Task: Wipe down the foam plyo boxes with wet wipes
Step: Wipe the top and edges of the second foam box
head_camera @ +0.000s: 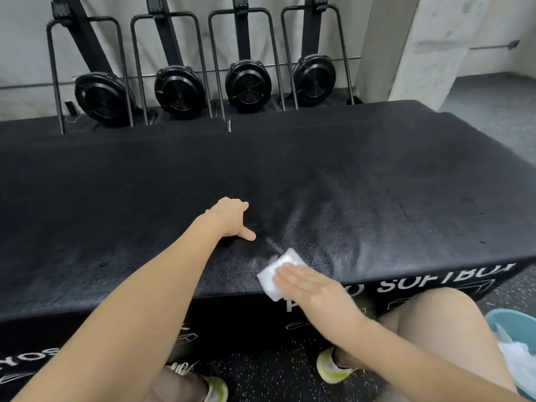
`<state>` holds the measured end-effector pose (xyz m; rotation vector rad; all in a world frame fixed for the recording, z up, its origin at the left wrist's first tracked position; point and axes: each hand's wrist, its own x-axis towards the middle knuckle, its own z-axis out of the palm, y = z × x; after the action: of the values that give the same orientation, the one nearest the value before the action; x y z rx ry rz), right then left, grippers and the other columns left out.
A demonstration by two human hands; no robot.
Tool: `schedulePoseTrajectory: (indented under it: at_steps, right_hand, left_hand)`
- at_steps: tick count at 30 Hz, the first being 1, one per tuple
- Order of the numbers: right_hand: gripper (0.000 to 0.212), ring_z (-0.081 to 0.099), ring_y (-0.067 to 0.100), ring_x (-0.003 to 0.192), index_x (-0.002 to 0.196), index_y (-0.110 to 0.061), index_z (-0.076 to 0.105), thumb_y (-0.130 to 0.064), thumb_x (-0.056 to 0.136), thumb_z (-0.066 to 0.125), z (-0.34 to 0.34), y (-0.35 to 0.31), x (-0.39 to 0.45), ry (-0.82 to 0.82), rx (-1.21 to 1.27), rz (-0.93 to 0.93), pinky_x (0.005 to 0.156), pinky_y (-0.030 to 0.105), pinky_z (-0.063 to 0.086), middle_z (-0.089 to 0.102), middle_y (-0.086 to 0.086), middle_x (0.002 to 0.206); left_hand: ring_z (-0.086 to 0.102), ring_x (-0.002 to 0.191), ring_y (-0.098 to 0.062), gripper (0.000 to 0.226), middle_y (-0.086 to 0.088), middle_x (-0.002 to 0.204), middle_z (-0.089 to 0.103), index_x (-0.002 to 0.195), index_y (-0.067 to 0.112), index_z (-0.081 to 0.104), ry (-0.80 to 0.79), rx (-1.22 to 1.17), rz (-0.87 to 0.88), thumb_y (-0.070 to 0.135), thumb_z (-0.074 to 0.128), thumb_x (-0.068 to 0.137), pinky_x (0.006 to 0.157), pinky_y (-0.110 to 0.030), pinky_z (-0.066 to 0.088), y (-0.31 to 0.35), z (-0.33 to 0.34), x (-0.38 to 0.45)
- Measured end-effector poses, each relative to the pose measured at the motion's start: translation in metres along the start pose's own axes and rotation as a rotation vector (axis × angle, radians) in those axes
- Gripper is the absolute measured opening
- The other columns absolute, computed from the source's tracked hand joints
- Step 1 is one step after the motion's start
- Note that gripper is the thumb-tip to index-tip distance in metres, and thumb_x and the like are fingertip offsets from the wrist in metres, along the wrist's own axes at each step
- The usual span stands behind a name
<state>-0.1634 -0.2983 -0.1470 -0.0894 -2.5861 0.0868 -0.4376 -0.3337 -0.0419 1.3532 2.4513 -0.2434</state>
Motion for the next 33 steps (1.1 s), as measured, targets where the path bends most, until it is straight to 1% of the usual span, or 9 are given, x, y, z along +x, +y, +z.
schedulePoseTrajectory:
  at_steps: [3,10,13,17,18,21,25,30,33]
  right_hand:
    - [0.048,0.05,0.011,0.134,0.138,-0.022,0.058,-0.009,0.093,0.05,-0.024,0.046,-0.033,-0.077,-0.054,0.024,0.117,0.028,0.033,0.055,-0.006,0.143]
    - [0.065,0.05,0.009,0.134,0.136,-0.019,0.062,-0.008,0.076,0.086,-0.056,0.093,-0.059,-0.251,-0.033,0.102,0.113,0.028,0.036,0.056,-0.007,0.143]
    - [0.037,0.054,0.009,0.13,0.131,-0.018,0.066,-0.025,0.095,0.06,-0.058,0.091,-0.05,-0.223,-0.056,0.103,0.118,0.02,0.025,0.06,-0.007,0.139]
    - [0.053,0.064,0.008,0.114,0.12,-0.02,0.07,-0.037,0.108,0.022,-0.063,0.09,-0.018,-0.215,-0.117,0.098,0.108,0.019,0.034,0.068,-0.009,0.123]
    - [0.052,0.065,0.007,0.112,0.119,-0.021,0.069,-0.036,0.109,0.02,-0.063,0.094,-0.008,-0.199,-0.137,0.111,0.104,0.02,0.038,0.068,-0.009,0.121]
    - [0.035,0.052,0.011,0.132,0.135,-0.016,0.06,-0.021,0.101,0.055,-0.058,0.122,0.022,-0.263,-0.056,0.204,0.109,0.019,0.034,0.058,-0.004,0.141]
    - [0.046,0.022,0.02,0.151,0.153,-0.015,0.037,-0.023,0.108,0.034,-0.037,0.167,0.083,-0.494,0.001,0.179,0.122,0.033,0.014,0.028,0.001,0.163]
    - [0.064,0.034,0.022,0.142,0.159,-0.026,0.015,-0.002,0.103,0.032,-0.004,0.212,0.152,-0.507,-0.095,0.172,0.105,0.039,0.044,0.032,0.001,0.157]
    - [0.072,0.038,0.019,0.137,0.16,-0.029,0.009,0.003,0.098,0.03,0.02,0.245,0.187,-0.518,-0.187,0.108,0.094,0.031,0.048,0.027,-0.007,0.157]
  left_hand:
    - [0.045,0.133,-0.029,0.097,-0.007,0.142,0.051,0.155,0.013,0.034,-0.004,0.005,0.015,0.059,0.075,0.081,0.103,-0.048,0.048,0.002,-0.002,-0.001]
    - [0.043,0.136,-0.031,0.1,-0.007,0.147,0.048,0.159,0.014,0.027,-0.019,0.021,0.017,0.059,0.074,0.082,0.105,-0.047,0.046,0.006,-0.006,-0.005]
    - [0.04,0.137,-0.031,0.101,-0.008,0.15,0.043,0.16,0.018,0.024,-0.028,0.017,0.006,0.059,0.073,0.083,0.106,-0.048,0.046,0.004,-0.004,-0.004]
    - [0.034,0.142,-0.031,0.101,-0.011,0.157,0.033,0.161,0.019,0.019,-0.055,0.062,-0.006,0.061,0.069,0.085,0.109,-0.048,0.043,0.006,-0.002,-0.003]
    - [0.034,0.14,-0.03,0.1,-0.011,0.156,0.034,0.161,0.019,0.019,-0.062,0.073,-0.011,0.062,0.068,0.085,0.108,-0.048,0.043,0.006,-0.002,-0.003]
    - [0.038,0.131,-0.029,0.101,-0.007,0.146,0.039,0.16,0.018,0.018,-0.083,0.098,-0.021,0.063,0.067,0.085,0.105,-0.049,0.045,0.01,0.002,-0.004]
    - [0.029,0.139,-0.033,0.107,-0.007,0.151,0.032,0.161,0.024,0.006,-0.1,0.122,-0.043,0.058,0.072,0.084,0.106,-0.056,0.04,0.016,0.001,-0.002]
    - [0.007,0.152,-0.041,0.122,-0.01,0.168,0.003,0.161,0.033,0.0,-0.159,0.089,-0.028,0.056,0.083,0.073,0.12,-0.063,0.014,0.015,-0.015,0.006]
    - [0.008,0.154,-0.035,0.116,-0.006,0.166,0.015,0.161,0.031,0.013,-0.139,0.116,0.05,0.064,0.079,0.071,0.122,-0.058,0.009,0.008,-0.032,0.02]
